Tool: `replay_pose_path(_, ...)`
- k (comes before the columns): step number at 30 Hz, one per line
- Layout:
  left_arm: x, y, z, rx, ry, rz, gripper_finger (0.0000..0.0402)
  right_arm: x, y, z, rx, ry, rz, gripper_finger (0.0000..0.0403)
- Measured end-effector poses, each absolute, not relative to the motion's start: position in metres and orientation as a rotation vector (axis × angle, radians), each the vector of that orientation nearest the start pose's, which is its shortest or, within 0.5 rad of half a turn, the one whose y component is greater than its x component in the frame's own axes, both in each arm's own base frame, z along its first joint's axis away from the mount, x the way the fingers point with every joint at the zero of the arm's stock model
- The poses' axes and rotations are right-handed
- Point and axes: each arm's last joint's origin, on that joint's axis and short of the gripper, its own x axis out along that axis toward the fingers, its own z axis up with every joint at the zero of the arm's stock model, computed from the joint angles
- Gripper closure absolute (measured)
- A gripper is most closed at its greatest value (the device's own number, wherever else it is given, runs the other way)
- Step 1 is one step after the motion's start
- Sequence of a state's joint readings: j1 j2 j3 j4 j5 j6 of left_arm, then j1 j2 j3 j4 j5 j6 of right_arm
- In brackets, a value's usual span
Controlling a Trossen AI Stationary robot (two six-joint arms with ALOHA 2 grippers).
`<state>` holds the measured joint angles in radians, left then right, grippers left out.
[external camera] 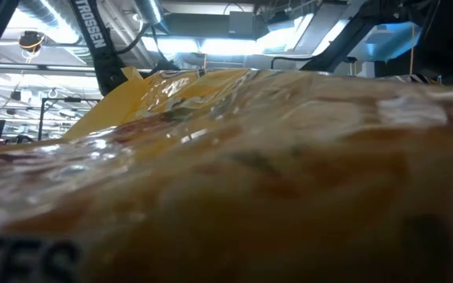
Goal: Sort Maruchan noodles
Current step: Put the orange noodle pack into the white right bin
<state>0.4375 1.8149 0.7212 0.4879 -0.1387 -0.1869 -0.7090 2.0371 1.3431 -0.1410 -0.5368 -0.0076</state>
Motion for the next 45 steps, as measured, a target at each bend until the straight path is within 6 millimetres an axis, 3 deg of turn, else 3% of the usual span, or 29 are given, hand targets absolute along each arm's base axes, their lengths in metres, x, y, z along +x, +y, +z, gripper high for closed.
replay_pose_path(14, 0.296, 0.146, 0.117, -0.253, 0.521, 0.618, 0.0273, 0.337, -0.260, 0.155, 0.543, 0.679, -0.022, 0.0084)
replay_pose_path(22, 0.296, 0.146, 0.118, -0.252, 0.520, 0.618, 0.0273, 0.333, -0.261, 0.151, 0.484, 0.753, -0.120, 0.0084)
replay_pose_path(27, 0.288, 0.141, 0.141, -0.255, 0.538, 0.613, 0.0273, 0.328, -0.264, 0.148, 0.472, 0.805, -0.190, 0.0084)
replay_pose_path(33, 0.272, 0.130, 0.169, -0.285, 0.580, 0.625, 0.0273, 0.328, -0.261, 0.147, 0.487, 0.809, -0.132, 0.0084)
replay_pose_path(37, 0.272, 0.133, 0.159, -0.308, 0.611, 0.683, 0.0273, 0.333, -0.254, 0.143, 0.492, 0.819, -0.098, 0.0084)
replay_pose_path(45, 0.288, 0.136, 0.116, -0.353, 0.648, 0.614, 0.0273, 0.338, -0.246, 0.143, 0.502, 0.821, -0.052, 0.0084)
